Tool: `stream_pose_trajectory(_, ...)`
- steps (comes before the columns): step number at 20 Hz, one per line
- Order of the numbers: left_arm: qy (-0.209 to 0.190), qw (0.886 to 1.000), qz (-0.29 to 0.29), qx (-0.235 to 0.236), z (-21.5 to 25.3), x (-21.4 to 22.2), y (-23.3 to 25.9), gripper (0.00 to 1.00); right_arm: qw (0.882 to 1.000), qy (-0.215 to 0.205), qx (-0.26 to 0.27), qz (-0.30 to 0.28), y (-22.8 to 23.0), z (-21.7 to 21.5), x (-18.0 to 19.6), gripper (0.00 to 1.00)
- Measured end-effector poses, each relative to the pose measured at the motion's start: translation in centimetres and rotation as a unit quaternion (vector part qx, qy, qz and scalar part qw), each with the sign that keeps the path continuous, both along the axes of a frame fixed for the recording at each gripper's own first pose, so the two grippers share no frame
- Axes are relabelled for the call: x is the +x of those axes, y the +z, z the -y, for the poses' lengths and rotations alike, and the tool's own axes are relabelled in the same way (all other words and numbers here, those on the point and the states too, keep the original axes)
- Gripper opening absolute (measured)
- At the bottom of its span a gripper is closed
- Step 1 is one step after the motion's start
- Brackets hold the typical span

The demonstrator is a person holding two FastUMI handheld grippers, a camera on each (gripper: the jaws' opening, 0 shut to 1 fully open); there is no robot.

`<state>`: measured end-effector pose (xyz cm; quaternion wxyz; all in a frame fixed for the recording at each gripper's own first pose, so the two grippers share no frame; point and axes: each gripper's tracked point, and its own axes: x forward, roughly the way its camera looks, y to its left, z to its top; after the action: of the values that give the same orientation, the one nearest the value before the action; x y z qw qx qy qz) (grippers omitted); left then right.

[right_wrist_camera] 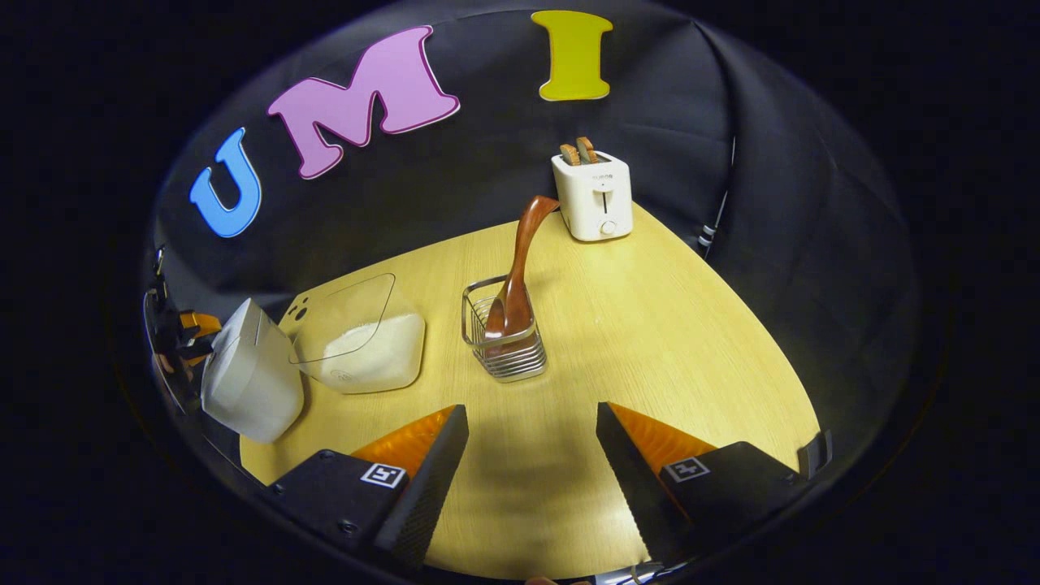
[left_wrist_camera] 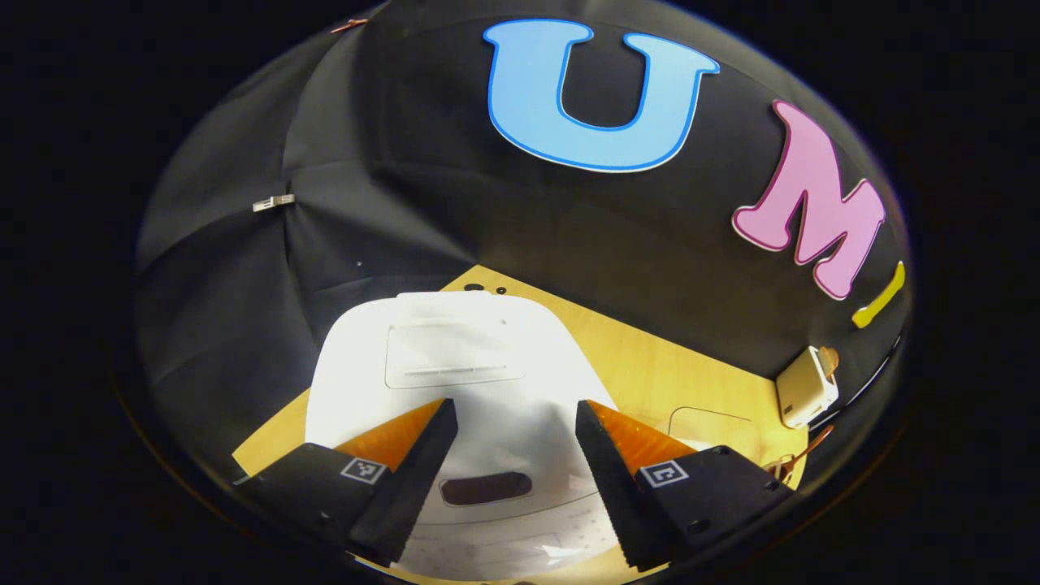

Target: Close the left gripper, press the button to open the rice cooker; take a wooden spoon from the chopstick holder with the right hand, scoop a spoonful of rice and pour it into the rice cooker, then put the wooden spoon back into the chopstick holder.

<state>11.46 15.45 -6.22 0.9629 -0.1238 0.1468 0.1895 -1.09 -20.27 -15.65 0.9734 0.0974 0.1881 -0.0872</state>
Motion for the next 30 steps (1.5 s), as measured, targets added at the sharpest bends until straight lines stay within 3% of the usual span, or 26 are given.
stream_pose_trajectory(4,-0.002,0.995,-0.031,0.096,-0.1,0.0,-1.0,0.98,1.0,0.01,0.002,-0.008,-0.5,-0.6,0.0,0.99)
stream_pose_trajectory(8,0.003,0.994,-0.004,0.106,0.3,0.2,-1.0,0.98,1.0,0.021,-0.015,0.002,0.2,-2.3,-0.1,0.98)
stream_pose_trajectory(12,-0.027,0.991,0.008,0.128,0.9,-1.0,0.9,0.99,0.999,0.023,-0.019,0.027,2.3,-5.0,-0.2,0.99)
stream_pose_trajectory(15,-0.057,0.976,0.074,0.194,2.4,-3.2,5.8,0.98,0.997,0.029,-0.032,0.069,5.9,-7.8,-0.6,0.98)
stream_pose_trajectory(18,-0.105,0.958,0.131,0.231,6.4,-7.1,9.8,0.98,0.992,0.036,-0.048,0.108,9.4,-10.5,-1.5,0.99)
stream_pose_trajectory(23,-0.182,0.948,0.199,0.17,13.7,-15.6,11.7,0.97,0.977,0.028,-0.078,0.197,16.1,-13.5,-6.3,0.98)
stream_pose_trajectory(25,-0.185,0.948,0.211,0.151,14.3,-18.6,11.3,0.97,0.973,0.022,-0.076,0.218,16.9,-14.6,-8.5,0.98)
stream_pose_trajectory(27,-0.171,0.956,0.198,0.135,13.7,-21.1,9.4,0.96,0.968,0.007,-0.083,0.237,16.8,-15.0,-10.9,0.98)
stream_pose_trajectory(30,-0.17,0.957,0.206,0.113,13.4,-23.6,7.1,0.98,0.971,-0.004,-0.085,0.224,13.6,-15.6,-13.7,0.98)
